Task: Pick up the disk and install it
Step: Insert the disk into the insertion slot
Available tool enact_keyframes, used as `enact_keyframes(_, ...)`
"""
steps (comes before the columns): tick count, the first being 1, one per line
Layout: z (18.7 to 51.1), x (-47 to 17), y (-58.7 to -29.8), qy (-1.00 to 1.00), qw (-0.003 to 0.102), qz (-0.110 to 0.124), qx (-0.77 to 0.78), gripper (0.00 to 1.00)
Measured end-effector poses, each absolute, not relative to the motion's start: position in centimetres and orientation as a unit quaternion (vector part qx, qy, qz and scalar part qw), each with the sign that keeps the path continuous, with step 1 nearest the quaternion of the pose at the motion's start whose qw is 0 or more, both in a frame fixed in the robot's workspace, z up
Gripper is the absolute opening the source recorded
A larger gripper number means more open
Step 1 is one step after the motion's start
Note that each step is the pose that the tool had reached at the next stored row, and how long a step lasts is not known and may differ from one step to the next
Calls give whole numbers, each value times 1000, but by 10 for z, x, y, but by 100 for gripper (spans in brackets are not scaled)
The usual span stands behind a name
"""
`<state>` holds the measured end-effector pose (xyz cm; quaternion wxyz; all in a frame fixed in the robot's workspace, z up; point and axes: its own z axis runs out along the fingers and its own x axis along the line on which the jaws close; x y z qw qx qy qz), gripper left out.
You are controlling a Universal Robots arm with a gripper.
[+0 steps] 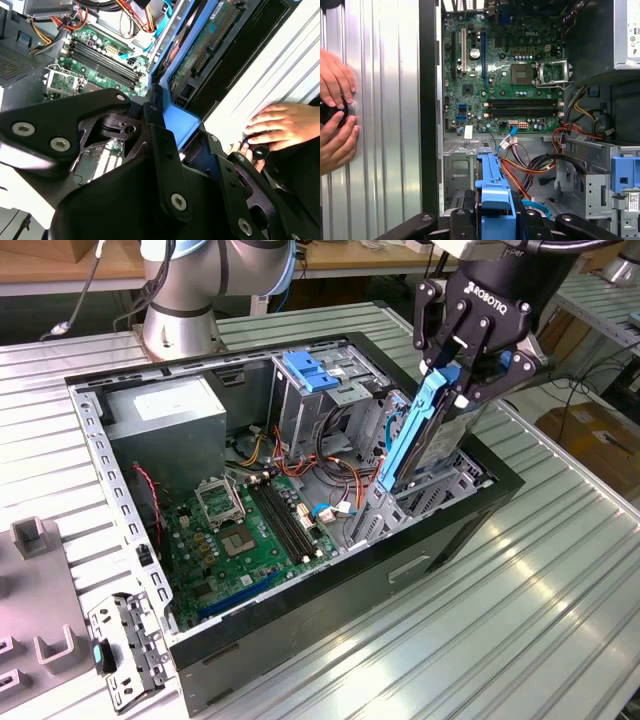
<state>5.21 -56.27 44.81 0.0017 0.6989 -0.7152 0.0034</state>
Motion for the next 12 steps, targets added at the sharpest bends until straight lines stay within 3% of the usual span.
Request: enact_keyframes(12, 443, 53, -563, -715, 2, 3, 699, 37)
